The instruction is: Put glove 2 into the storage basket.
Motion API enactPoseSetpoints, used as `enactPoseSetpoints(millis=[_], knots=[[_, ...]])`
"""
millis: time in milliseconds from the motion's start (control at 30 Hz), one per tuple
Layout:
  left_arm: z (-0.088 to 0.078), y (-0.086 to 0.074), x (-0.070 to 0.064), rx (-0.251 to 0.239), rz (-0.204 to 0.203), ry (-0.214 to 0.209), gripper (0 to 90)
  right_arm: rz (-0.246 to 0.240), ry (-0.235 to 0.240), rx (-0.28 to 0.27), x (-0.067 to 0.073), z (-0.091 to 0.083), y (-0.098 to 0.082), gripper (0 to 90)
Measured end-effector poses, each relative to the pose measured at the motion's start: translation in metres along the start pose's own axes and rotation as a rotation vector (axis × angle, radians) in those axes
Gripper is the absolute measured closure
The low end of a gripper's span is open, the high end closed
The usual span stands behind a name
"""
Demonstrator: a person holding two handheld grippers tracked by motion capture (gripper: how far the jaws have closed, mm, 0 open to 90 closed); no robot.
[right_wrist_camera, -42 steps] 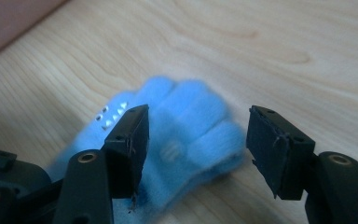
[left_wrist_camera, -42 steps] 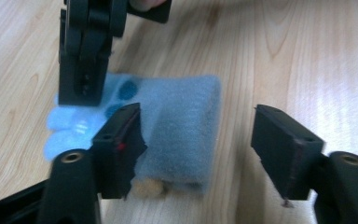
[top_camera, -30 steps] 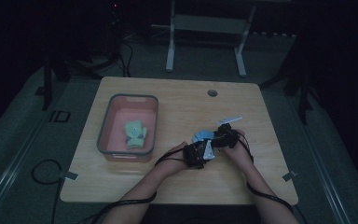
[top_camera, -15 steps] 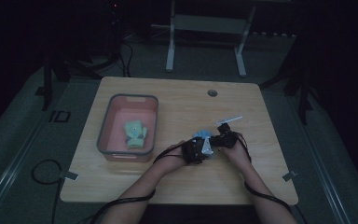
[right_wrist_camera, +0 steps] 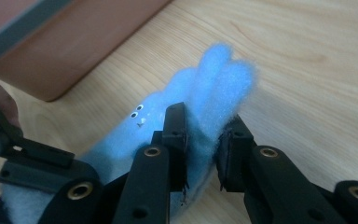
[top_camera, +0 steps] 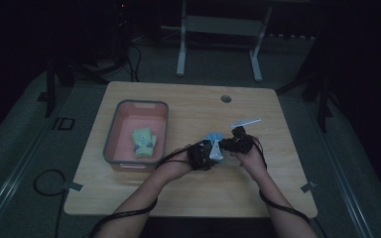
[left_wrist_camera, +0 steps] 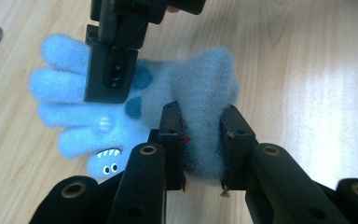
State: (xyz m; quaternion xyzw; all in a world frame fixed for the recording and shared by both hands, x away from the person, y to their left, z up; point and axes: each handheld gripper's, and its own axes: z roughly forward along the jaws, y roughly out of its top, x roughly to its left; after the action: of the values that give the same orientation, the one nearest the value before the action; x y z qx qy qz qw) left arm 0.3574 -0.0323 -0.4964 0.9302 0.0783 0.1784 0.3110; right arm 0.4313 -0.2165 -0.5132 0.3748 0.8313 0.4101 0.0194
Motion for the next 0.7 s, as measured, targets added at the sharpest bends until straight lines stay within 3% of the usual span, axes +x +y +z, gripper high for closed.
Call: enactPoseSetpoints(millis=[233, 700], knots=[[-0.023, 0.001, 0.001, 0.016, 0.020, 0.011, 74.9, -0.016, 0.041, -0.031, 0.013, -0.005, 0.010, 75.9], [-0.058, -0.004, 0.008, 0.035, 0.024, 0.046, 74.9, -0.078, 0.063, -0.049, 0.038, -0.003, 0.037, 76.2]])
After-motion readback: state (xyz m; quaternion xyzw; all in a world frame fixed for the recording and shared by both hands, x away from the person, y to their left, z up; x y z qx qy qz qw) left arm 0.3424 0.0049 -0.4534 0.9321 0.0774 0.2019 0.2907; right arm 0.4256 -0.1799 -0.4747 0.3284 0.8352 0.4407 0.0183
